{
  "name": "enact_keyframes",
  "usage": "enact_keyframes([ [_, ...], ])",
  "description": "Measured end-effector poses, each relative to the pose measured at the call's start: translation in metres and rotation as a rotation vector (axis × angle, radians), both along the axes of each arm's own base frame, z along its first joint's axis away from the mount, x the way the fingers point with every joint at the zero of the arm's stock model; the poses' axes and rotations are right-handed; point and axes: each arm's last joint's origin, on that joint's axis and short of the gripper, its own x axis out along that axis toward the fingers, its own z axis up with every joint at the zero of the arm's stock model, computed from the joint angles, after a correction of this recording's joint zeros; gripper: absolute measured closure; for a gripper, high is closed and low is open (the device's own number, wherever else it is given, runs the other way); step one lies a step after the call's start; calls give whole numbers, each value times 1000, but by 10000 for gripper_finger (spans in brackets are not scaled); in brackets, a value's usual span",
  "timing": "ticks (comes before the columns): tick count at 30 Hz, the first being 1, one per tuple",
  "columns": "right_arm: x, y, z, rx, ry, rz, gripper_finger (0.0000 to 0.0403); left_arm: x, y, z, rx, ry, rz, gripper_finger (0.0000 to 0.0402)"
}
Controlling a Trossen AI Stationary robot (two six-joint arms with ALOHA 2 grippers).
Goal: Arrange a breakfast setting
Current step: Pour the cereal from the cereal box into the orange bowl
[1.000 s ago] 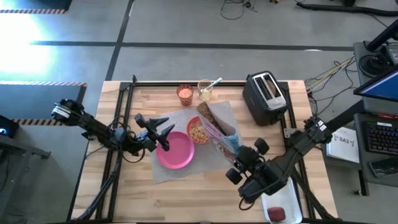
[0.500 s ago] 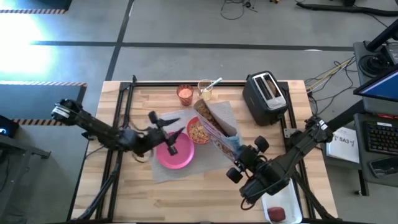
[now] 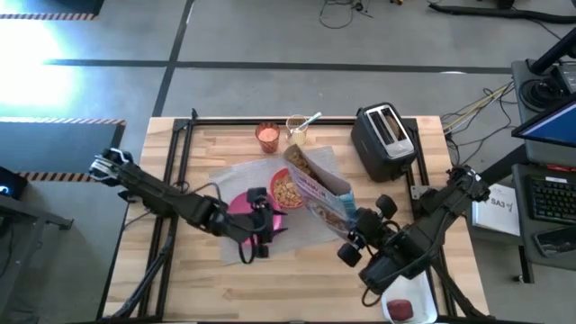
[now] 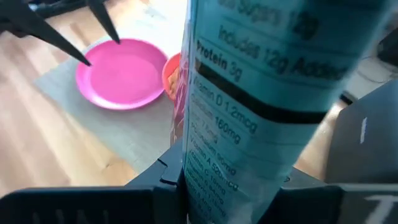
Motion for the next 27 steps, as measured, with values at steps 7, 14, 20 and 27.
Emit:
enact_keyframes([
  [7,-14,17,-1,76,-34,1,312,-3,-24,-26,-53,-114,-4,239],
  [14,-22,35,-7,93,-99,-10,312,-38,-7,-59,-262,-443,9,239],
  [20,-20,39,-11,55,-127,-12,312,-67,19,-69,-156,-718,-159,239],
  [27,-20,39,-13,47,-117,-5,312,-71,28,-78,-192,-708,-17,239],
])
